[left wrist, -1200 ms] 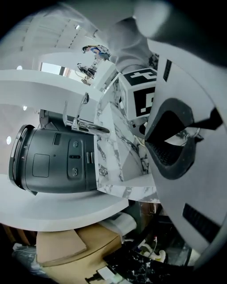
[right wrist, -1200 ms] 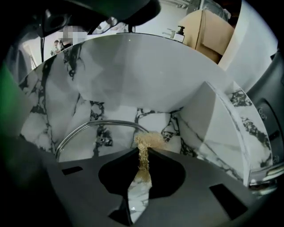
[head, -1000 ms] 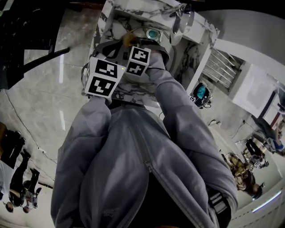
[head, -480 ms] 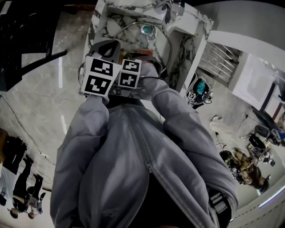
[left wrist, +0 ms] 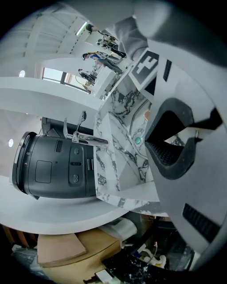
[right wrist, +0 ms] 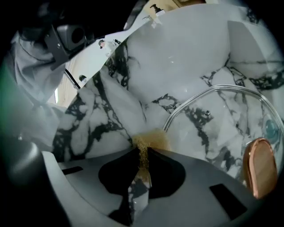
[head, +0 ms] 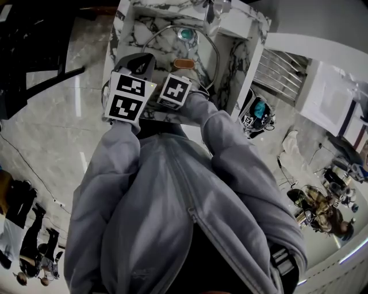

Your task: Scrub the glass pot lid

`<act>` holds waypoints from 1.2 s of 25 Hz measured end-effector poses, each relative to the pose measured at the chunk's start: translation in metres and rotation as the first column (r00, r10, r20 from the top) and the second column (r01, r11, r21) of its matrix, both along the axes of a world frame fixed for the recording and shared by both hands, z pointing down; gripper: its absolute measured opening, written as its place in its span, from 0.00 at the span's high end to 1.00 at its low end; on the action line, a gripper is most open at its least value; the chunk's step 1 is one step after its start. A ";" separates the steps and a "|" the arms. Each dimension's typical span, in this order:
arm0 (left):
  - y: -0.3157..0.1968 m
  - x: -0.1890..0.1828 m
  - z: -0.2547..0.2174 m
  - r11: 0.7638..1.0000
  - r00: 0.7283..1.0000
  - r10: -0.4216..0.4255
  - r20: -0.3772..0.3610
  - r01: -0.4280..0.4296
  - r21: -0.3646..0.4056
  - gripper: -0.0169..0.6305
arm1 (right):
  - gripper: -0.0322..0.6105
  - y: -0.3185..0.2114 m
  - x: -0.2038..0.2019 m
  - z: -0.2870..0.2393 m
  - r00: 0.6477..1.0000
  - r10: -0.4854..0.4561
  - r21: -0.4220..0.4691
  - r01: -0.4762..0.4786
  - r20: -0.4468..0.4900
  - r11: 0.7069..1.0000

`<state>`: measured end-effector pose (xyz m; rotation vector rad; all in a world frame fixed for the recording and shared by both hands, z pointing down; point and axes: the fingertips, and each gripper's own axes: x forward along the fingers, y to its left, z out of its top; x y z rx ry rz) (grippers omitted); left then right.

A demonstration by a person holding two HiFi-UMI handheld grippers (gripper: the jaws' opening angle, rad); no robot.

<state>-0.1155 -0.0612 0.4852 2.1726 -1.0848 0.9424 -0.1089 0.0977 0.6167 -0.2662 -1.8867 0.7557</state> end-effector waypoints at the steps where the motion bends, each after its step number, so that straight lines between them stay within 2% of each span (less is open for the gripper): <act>1: 0.000 0.001 0.001 1.000 1.000 0.005 -0.001 -0.005 -0.002 0.95 | 0.86 -0.004 0.001 -0.005 0.999 0.028 -0.003 -0.028 0.017 1.000; 4: -0.001 0.005 0.004 1.000 1.000 0.021 -0.003 -0.021 -0.010 0.95 | 0.86 -0.021 0.007 -0.033 0.992 0.103 -0.011 -0.102 0.072 0.995; 11: -0.012 0.024 0.010 0.998 0.998 0.065 -0.007 -0.065 -0.016 0.95 | 0.86 -0.090 0.039 -0.088 0.956 0.230 0.091 -0.249 0.185 0.964; 14: -0.018 0.030 0.016 0.997 0.997 0.078 -0.006 -0.078 -0.022 0.95 | 0.86 -0.129 0.059 -0.098 0.930 0.301 0.141 -0.334 0.213 0.932; 19: -0.026 0.037 0.028 0.995 0.996 0.092 -0.012 -0.093 -0.042 0.95 | 0.86 -0.195 0.085 -0.084 0.897 0.388 0.308 -0.439 0.213 0.844; 21: -0.029 0.040 0.032 0.994 0.995 0.099 -0.013 -0.100 -0.049 0.95 | 0.86 -0.211 0.091 -0.065 0.908 0.382 0.383 -0.418 0.171 0.824; 24: -0.030 0.042 0.039 0.992 0.993 0.114 -0.006 -0.114 -0.061 0.95 | 0.86 -0.226 0.096 -0.034 0.939 0.333 0.490 -0.331 0.086 0.806; 30: -0.034 0.047 0.046 0.988 0.991 0.133 -0.007 -0.134 -0.073 0.95 | 0.86 -0.246 0.095 0.001 0.964 0.266 0.596 -0.212 -0.003 0.775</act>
